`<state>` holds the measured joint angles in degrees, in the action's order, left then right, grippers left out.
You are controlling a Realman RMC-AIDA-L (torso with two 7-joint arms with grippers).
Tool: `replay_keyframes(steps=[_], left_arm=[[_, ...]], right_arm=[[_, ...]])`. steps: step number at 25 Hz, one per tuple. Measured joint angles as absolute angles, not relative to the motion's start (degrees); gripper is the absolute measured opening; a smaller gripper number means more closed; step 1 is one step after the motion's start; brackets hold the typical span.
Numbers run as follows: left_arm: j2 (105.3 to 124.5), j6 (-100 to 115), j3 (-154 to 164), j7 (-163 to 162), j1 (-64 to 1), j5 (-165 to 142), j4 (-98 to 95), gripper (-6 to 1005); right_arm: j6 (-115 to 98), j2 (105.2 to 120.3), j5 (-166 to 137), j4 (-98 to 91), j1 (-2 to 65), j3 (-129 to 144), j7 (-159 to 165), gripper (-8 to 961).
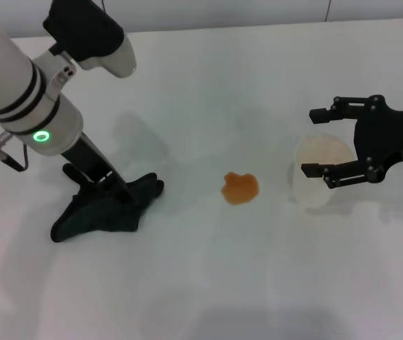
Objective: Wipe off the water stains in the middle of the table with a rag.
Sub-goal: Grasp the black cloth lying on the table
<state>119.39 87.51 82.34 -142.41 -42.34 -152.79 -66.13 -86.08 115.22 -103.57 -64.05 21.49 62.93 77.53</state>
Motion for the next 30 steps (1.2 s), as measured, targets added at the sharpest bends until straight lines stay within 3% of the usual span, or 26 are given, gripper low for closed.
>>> replay_keyframes(steps=[30], left_arm=[[119.32, 85.93, 87.71, -144.74, -44.58, -153.44, -61.25, 652]], right_arm=[[-86.13, 115.22, -103.61, -63.93, 21.38, 62.72, 77.62, 845]])
